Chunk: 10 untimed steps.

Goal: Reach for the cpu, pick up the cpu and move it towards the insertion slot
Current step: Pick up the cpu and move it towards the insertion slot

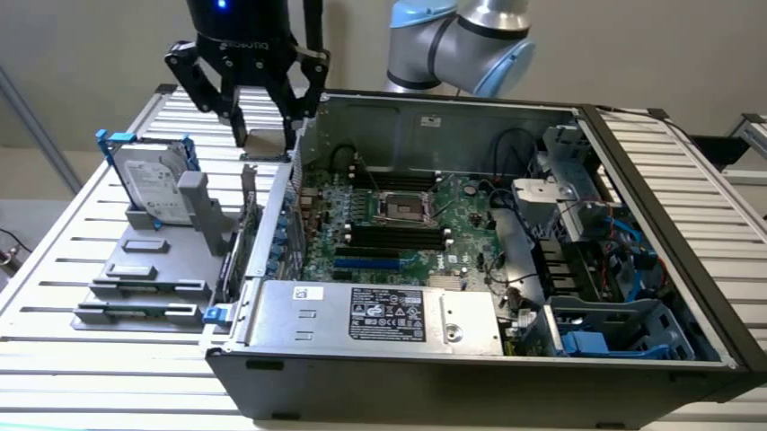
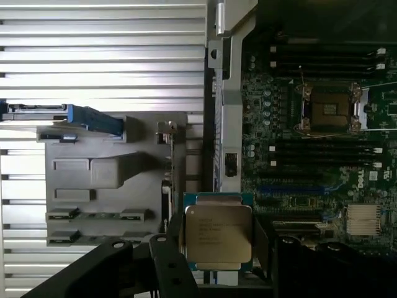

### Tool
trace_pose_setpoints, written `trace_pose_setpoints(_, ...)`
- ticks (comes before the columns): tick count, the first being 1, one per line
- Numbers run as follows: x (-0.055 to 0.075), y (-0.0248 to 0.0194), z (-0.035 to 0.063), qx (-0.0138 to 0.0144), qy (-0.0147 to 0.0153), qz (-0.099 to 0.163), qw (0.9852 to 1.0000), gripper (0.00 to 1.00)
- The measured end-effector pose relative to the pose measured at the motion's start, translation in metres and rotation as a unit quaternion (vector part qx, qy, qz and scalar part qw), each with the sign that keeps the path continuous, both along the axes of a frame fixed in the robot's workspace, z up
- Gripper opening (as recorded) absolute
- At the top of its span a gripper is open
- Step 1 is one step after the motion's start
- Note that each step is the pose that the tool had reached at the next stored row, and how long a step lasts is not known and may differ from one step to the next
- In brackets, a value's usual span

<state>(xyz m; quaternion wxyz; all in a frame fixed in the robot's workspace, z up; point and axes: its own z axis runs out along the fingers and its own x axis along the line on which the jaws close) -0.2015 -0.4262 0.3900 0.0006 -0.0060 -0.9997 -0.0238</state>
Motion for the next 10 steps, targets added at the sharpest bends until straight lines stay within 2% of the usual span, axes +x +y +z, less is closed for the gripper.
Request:
trace_pose_setpoints(6, 0.027, 0.0, 0.0, 0.0038, 0.0, 0.0, 1.0, 0.54)
trace_pose_setpoints(10, 0.045, 0.0, -0.0001, 0.0054, 0.0, 0.0, 1.0, 0.54)
